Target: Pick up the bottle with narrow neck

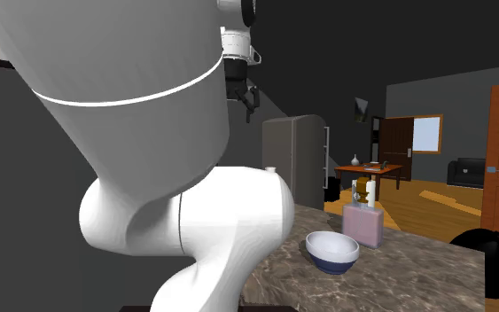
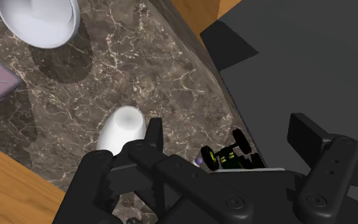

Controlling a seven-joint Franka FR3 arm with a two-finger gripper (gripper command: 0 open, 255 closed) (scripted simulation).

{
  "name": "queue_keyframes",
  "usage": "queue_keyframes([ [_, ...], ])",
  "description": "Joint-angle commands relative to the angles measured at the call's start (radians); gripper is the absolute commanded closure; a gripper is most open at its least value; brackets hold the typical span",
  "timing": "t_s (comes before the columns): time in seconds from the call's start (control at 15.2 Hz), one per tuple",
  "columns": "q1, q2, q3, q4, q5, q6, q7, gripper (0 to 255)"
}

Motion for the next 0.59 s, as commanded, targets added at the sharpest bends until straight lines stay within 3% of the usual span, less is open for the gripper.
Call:
queue_keyframes([
  [0.0, 0.0, 0.0, 0.0, 0.0, 0.0, 0.0, 0.0, 0],
  [0.53, 0.001, 0.235, -0.096, 0.039, -0.02, 0.193, -0.128, 0],
])
